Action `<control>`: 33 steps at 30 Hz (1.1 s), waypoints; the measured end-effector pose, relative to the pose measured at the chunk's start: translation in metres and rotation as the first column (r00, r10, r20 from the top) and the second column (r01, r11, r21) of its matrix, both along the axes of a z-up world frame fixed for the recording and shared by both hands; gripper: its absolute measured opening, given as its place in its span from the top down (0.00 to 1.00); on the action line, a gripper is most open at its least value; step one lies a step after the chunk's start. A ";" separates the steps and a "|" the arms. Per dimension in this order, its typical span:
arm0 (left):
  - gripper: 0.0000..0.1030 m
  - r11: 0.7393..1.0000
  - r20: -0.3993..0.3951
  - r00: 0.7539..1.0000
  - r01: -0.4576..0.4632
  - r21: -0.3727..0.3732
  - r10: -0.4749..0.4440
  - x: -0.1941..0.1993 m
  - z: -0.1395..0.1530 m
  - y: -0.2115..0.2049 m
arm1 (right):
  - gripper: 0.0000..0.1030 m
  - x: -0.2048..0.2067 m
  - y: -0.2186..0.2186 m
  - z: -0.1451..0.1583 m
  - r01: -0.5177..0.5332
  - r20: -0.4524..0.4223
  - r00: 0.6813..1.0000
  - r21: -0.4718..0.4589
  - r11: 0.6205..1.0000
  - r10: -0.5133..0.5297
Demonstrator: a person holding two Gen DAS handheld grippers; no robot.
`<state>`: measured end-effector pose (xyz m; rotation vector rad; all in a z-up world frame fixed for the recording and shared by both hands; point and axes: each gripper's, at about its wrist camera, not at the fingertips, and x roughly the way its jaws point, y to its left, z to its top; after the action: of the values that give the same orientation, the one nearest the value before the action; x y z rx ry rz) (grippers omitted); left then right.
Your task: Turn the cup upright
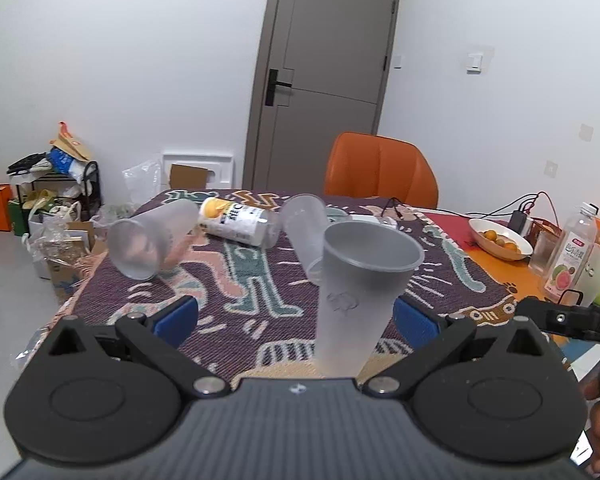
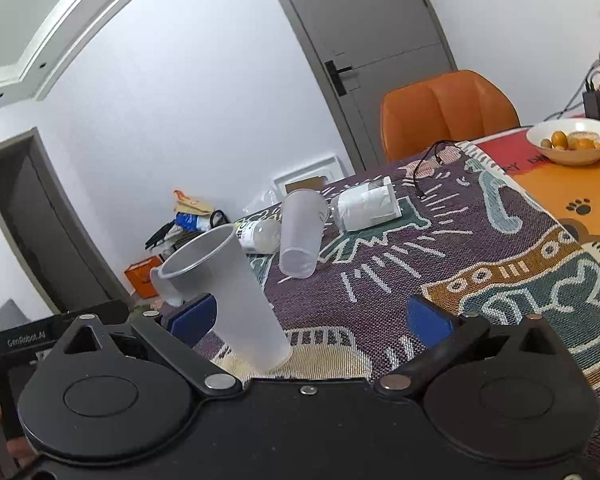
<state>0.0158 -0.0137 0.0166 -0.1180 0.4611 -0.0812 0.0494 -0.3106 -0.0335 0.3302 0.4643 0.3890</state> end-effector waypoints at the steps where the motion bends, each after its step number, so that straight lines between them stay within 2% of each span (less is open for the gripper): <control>1: 0.00 1.000 0.000 1.000 -0.005 -0.001 0.005 -0.002 0.000 0.002 | 0.00 -0.003 0.000 0.001 -0.004 0.002 1.000 -0.009 1.000 0.004; 12: 0.00 0.999 -0.035 0.998 -0.050 0.000 0.050 -0.023 -0.007 0.016 | 0.00 -0.023 0.003 0.006 -0.044 0.017 0.999 -0.080 0.996 0.045; 21: 0.00 0.995 -0.056 0.994 -0.098 0.001 0.098 -0.036 -0.016 0.029 | 0.00 -0.032 0.019 0.005 -0.112 0.030 0.993 -0.161 0.981 0.118; 33: 0.00 0.994 -0.058 0.992 -0.109 0.028 0.111 -0.039 -0.020 0.034 | 0.00 -0.032 0.031 0.001 -0.136 0.010 0.990 -0.170 0.976 0.140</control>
<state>-0.0234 0.0200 -0.0029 -0.1215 0.5136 0.0364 0.0175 -0.2800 -0.0328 0.1288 0.4970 0.4844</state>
